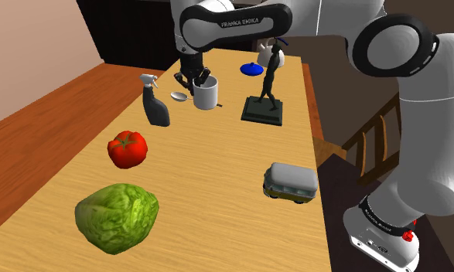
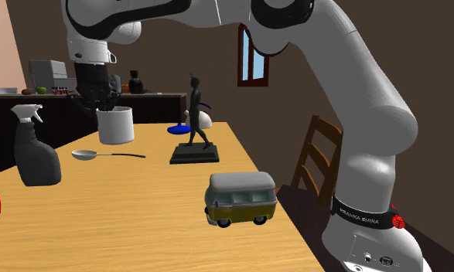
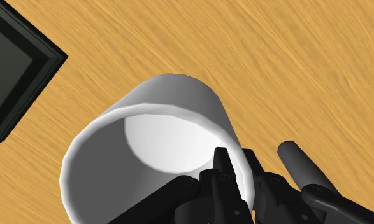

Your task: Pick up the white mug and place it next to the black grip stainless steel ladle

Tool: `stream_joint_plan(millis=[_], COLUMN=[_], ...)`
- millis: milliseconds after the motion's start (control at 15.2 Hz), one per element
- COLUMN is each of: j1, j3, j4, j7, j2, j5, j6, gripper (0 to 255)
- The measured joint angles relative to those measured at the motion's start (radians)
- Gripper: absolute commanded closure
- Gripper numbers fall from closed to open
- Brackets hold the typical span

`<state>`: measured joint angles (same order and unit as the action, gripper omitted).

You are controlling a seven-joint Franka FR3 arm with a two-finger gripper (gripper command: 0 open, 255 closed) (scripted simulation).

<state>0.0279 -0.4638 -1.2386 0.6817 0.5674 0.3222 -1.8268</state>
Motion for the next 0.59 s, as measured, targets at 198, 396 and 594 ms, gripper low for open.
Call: stream_joint_plan(millis=[198, 396, 594], j1=[-0.007, -0.012, -0.014], j3=[0.002, 0.004, 0.006], j4=[-0.042, -0.079, -0.11], j7=[0.005, 0.011, 0.018], j2=[0.0, 0.004, 0.01], j5=[0.002, 0.006, 0.011], j6=[-0.041, -0.08, -0.115], gripper=[255, 255, 255])
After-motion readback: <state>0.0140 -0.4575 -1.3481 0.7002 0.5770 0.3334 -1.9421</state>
